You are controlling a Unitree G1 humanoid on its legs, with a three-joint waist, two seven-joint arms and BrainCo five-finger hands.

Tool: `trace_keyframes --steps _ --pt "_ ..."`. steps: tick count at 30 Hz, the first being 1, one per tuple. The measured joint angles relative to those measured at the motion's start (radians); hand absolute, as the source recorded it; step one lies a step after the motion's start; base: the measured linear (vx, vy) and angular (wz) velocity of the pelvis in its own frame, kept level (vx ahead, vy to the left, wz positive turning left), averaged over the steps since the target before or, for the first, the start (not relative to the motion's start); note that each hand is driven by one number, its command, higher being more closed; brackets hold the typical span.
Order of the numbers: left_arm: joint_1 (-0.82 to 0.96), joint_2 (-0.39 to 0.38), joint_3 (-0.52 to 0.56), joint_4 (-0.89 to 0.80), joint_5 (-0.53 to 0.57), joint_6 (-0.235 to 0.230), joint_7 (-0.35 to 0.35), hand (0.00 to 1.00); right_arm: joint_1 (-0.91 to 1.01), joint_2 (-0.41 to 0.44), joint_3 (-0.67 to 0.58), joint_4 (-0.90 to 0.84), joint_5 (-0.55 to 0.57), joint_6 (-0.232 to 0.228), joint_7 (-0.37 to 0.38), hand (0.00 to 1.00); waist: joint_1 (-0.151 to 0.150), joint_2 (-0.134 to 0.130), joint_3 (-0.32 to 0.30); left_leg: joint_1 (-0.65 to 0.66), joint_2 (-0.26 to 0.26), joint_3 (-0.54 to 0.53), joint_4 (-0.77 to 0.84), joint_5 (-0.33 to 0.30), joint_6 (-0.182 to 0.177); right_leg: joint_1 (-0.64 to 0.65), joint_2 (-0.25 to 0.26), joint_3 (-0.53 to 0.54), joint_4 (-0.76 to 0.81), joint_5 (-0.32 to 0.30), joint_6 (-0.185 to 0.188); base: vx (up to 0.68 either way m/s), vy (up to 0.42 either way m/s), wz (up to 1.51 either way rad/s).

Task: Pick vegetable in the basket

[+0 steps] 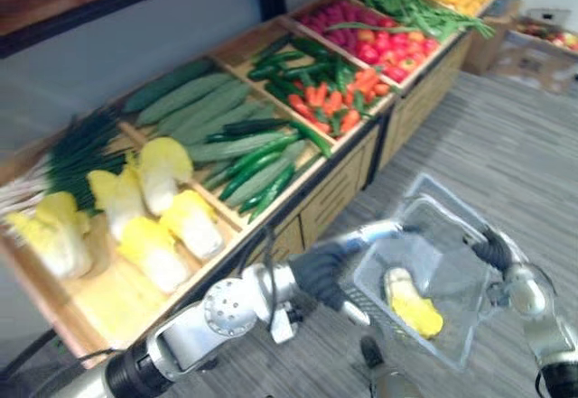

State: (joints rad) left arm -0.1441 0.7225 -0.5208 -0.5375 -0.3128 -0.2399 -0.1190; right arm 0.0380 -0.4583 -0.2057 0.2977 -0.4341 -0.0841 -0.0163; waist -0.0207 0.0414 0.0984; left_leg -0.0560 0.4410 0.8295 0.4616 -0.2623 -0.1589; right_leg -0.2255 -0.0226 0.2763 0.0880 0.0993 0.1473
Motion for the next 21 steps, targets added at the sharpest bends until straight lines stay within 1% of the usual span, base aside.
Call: trace_keyframes --steps 1,2,3,4,5,7,8,9,10,11,13,15,16,17,18,19,20,21 --pt "0.071 -0.062 0.094 0.015 0.0 0.001 0.029 0.0 0.044 0.046 -0.061 0.025 0.002 0.011 -0.025 1.0 0.004 -0.003 -0.012 -0.013 -0.018 -0.041 -0.027 0.017 0.01 0.016 -0.022 -0.048 -0.001 -0.009 -0.003 -0.01 -0.008 1.17" --pt "0.105 -0.098 0.138 0.026 0.0 0.001 0.048 0.0 0.062 0.068 -0.09 0.042 0.002 0.017 -0.035 1.0 0.005 -0.006 -0.016 -0.014 -0.027 -0.054 -0.042 0.028 0.014 0.027 -0.033 -0.072 -0.001 -0.013 -0.004 0.01 -0.009 1.3" --pt "0.162 -0.169 0.211 0.049 0.0 0.003 0.077 0.0 0.088 0.106 -0.142 0.08 0.003 0.024 -0.048 1.0 0.014 -0.013 -0.021 -0.014 -0.052 -0.091 -0.078 0.052 0.023 0.051 -0.055 -0.116 -0.005 -0.016 -0.006 -0.01 0.0 1.18" --pt "0.21 -0.242 0.282 0.072 0.001 0.005 0.104 0.0 0.11 0.143 -0.187 0.119 0.003 0.033 -0.064 1.0 0.032 -0.025 -0.031 -0.017 -0.084 -0.13 -0.122 0.078 0.031 0.068 -0.076 -0.155 -0.009 -0.017 -0.008 -0.01 0.005 1.1" --pt "0.233 -0.278 0.317 0.081 0.004 0.006 0.118 0.0 0.117 0.163 -0.209 0.141 0.003 0.036 -0.068 1.0 0.037 -0.033 -0.037 -0.019 -0.102 -0.149 -0.146 0.093 0.036 0.076 -0.086 -0.172 -0.015 -0.017 -0.008 -0.03 0.009 1.09" --pt "0.306 -0.437 0.452 0.127 0.039 0.019 0.195 0.0 0.14 0.247 -0.295 0.246 0.022 0.039 -0.075 1.0 0.051 -0.061 -0.062 -0.034 -0.162 -0.227 -0.24 0.156 0.048 0.098 -0.12 -0.244 -0.031 -0.024 -0.016 -0.01 -0.006 1.09" --pt "0.323 -0.471 0.492 0.134 0.055 0.029 0.214 0.0 0.142 0.265 -0.309 0.274 0.026 0.039 -0.079 1.0 0.051 -0.068 -0.066 -0.036 -0.178 -0.246 -0.266 0.173 0.052 0.103 -0.123 -0.258 -0.034 -0.03 -0.016 0.01 -0.021 0.98" --pt "0.352 -0.523 0.564 0.16 0.119 0.048 0.261 0.0 0.144 0.291 -0.332 0.325 0.054 0.04 -0.101 1.0 0.051 -0.082 -0.072 -0.036 -0.206 -0.277 -0.31 0.203 0.054 0.115 -0.138 -0.279 -0.04 -0.053 -0.011 0.02 -0.041 0.85" --pt "0.375 -0.566 0.636 0.203 0.195 0.066 0.301 0.0 0.144 0.294 -0.346 0.369 0.073 0.041 -0.11 1.0 0.051 -0.085 -0.074 -0.026 -0.224 -0.301 -0.356 0.233 0.054 0.127 -0.145 -0.305 -0.041 -0.067 -0.014 0.02 -0.045 0.78" --pt "0.384 -0.579 0.67 0.225 0.224 0.077 0.319 0.0 0.145 0.297 -0.347 0.392 0.088 0.041 -0.111 1.0 0.051 -0.089 -0.078 -0.021 -0.232 -0.312 -0.378 0.249 0.054 0.132 -0.147 -0.319 -0.041 -0.076 -0.012 0.01 -0.063 0.66" --pt "0.387 -0.623 0.79 0.303 0.315 0.134 0.398 0.0 0.152 0.331 -0.352 0.463 0.132 0.041 -0.139 1.0 0.054 -0.095 -0.088 0.011 -0.25 -0.345 -0.489 0.32 0.052 0.146 -0.146 -0.365 -0.044 -0.088 -0.008 -0.01 -0.056 0.53" --pt "0.386 -0.637 0.856 0.345 0.395 0.163 0.45 0.0 0.154 0.352 -0.35 0.484 0.138 0.041 -0.15 1.0 0.056 -0.096 -0.098 0.027 -0.254 -0.352 -0.548 0.36 0.051 0.147 -0.136 -0.385 -0.052 -0.088 -0.009 0.0 -0.033 0.27" --pt "0.385 -0.642 0.901 0.398 0.442 0.172 0.484 0.0 0.153 0.362 -0.343 0.497 0.141 0.041 -0.153 1.0 0.056 -0.098 -0.098 0.03 -0.252 -0.358 -0.564 0.373 0.051 0.15 -0.131 -0.394 -0.052 -0.088 -0.009 0.0 -0.02 0.17" --pt "0.385 -0.642 0.931 0.464 0.48 0.191 0.515 0.0 0.156 0.366 -0.333 0.505 0.143 0.039 -0.155 1.0 0.055 -0.1 -0.099 0.032 -0.251 -0.366 -0.564 0.376 0.048 0.159 -0.13 -0.407 -0.054 -0.087 -0.007 0.0 -0.011 0.16" --pt "0.385 -0.642 0.944 0.503 0.504 0.201 0.529 0.0 0.16 0.368 -0.327 0.505 0.151 0.038 -0.156 1.0 0.054 -0.101 -0.101 0.034 -0.251 -0.372 -0.564 0.376 0.048 0.164 -0.13 -0.412 -0.054 -0.087 -0.008 0.01 -0.003 0.14" --pt "0.384 -0.647 0.982 0.613 0.546 0.215 0.553 0.0 0.169 0.368 -0.314 0.51 0.162 0.033 -0.161 1.0 0.053 -0.103 -0.108 0.039 -0.251 -0.374 -0.564 0.376 0.048 0.171 -0.132 -0.417 -0.054 -0.086 -0.009 0.03 -0.001 0.1" --pt "0.382 -0.65 1.001 0.658 0.557 0.222 0.558 0.0 0.171 0.368 -0.304 0.516 0.165 0.029 -0.167 1.0 0.053 -0.104 -0.108 0.041 -0.251 -0.376 -0.564 0.376 0.048 0.176 -0.132 -0.419 -0.057 -0.086 -0.009 0.03 0.005 0.09" --pt "0.378 -0.652 1.03 0.738 0.558 0.231 0.571 0.0 0.173 0.371 -0.293 0.523 0.172 0.024 -0.175 1.0 0.052 -0.104 -0.111 0.042 -0.252 -0.379 -0.564 0.373 0.051 0.18 -0.134 -0.426 -0.059 -0.096 -0.012 0.03 0.017 0.1"
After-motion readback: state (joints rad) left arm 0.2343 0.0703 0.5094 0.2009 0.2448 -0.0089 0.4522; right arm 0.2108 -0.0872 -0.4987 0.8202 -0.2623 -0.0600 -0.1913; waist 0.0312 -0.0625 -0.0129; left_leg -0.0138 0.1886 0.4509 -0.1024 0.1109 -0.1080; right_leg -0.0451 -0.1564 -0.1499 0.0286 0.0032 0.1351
